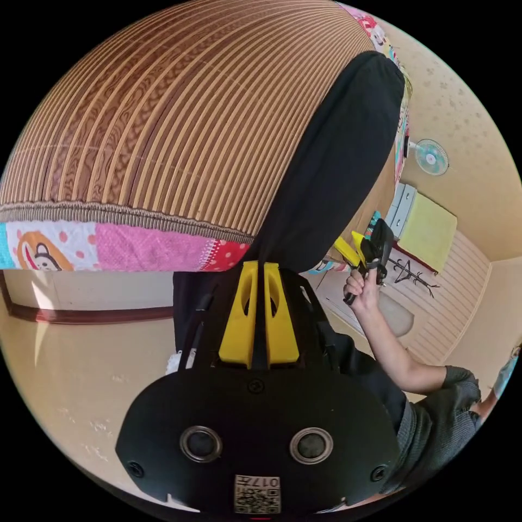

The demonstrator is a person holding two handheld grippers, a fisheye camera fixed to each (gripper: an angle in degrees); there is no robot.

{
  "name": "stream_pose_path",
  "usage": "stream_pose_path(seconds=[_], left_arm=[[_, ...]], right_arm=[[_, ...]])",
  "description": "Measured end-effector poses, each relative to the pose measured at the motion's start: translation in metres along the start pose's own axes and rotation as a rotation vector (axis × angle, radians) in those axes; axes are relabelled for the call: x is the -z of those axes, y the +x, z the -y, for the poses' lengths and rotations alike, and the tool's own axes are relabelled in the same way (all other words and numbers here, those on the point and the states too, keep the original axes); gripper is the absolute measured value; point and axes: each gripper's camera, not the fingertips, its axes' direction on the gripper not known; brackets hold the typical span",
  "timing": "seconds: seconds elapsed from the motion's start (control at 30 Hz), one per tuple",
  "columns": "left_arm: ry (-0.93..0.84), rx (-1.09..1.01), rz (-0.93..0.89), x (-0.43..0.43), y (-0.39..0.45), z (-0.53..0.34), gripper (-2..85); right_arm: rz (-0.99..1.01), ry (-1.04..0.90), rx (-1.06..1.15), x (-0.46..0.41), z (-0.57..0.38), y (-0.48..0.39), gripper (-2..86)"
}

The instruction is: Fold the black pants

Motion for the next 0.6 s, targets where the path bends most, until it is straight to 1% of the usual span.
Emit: stream_pose_path(seconds=[0.1,0.17,0.2,0.23,0.27,0.3,0.33,0.4,0.53,0.57,0.6], left_arm=[[-0.052,-0.040,0.103,0.002,0.022,0.010,-0.7],[-0.086,-0.068,0.132,0.005,0.032,0.015,-0.7],[-0.105,-0.086,0.144,0.009,0.038,0.017,-0.6],[-0.121,-0.104,0.146,0.014,0.042,0.019,-0.6],[-0.126,-0.114,0.145,0.016,0.044,0.020,-0.6],[-0.126,-0.125,0.140,0.022,0.046,0.020,-0.6],[-0.115,-0.122,0.129,0.027,0.046,0.019,-0.6],[-0.094,-0.100,0.102,0.034,0.044,0.017,-0.6],[-0.067,-0.065,0.055,0.041,0.043,0.014,-0.6],[-0.068,-0.057,0.043,0.042,0.043,0.014,-0.6],[-0.078,-0.046,0.005,0.046,0.044,0.013,-0.5]], right_arm=[[-0.032,-0.019,-0.003,-0.003,0.016,0.006,7.5],[-0.030,-0.038,0.005,-0.002,0.024,0.008,7.5],[-0.062,-0.038,0.014,0.001,0.027,0.007,7.6],[-0.088,-0.026,0.019,0.004,0.027,0.005,7.7],[-0.135,0.025,0.028,0.011,0.027,0.001,8.1],[-0.142,0.066,0.032,0.016,0.027,0.000,8.6],[-0.129,0.071,0.032,0.016,0.028,0.001,8.6],[-0.062,0.023,0.019,0.005,0.039,0.011,7.5],[-0.049,-0.070,-0.014,-0.015,0.057,0.020,4.2],[-0.017,-0.079,-0.031,-0.014,0.060,0.022,3.6],[0.070,-0.074,-0.027,-0.010,0.063,0.022,3.2]])
